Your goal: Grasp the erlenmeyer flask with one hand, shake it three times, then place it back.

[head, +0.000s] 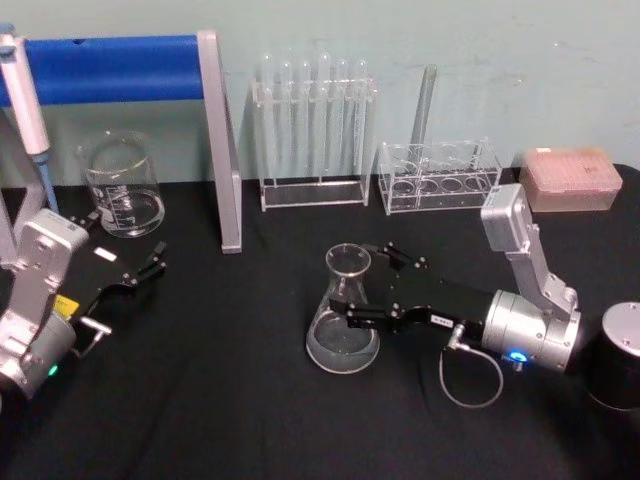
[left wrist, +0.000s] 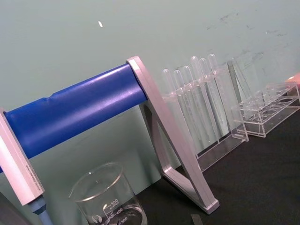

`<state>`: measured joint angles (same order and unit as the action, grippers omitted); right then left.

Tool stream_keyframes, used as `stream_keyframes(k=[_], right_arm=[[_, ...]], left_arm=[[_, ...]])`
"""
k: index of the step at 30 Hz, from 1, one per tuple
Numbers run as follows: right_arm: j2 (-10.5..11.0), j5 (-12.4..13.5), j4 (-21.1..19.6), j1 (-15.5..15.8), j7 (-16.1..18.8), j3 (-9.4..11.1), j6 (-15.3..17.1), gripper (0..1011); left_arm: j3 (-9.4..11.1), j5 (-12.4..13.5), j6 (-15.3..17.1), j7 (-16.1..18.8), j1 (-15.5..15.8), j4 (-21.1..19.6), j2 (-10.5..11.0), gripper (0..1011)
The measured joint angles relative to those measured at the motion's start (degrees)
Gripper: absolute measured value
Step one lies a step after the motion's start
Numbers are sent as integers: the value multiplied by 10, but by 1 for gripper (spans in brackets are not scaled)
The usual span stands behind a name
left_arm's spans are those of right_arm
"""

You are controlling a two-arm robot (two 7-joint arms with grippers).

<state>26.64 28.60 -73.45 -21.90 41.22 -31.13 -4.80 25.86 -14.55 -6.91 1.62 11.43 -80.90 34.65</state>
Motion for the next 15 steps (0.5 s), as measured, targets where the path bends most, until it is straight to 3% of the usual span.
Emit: stream_keyframes(k=[15], right_arm=[[-3, -2, 5, -6, 4, -4, -1, 1000]], left_arm=[[0, 0, 0, 0, 0, 0, 0, 1001]])
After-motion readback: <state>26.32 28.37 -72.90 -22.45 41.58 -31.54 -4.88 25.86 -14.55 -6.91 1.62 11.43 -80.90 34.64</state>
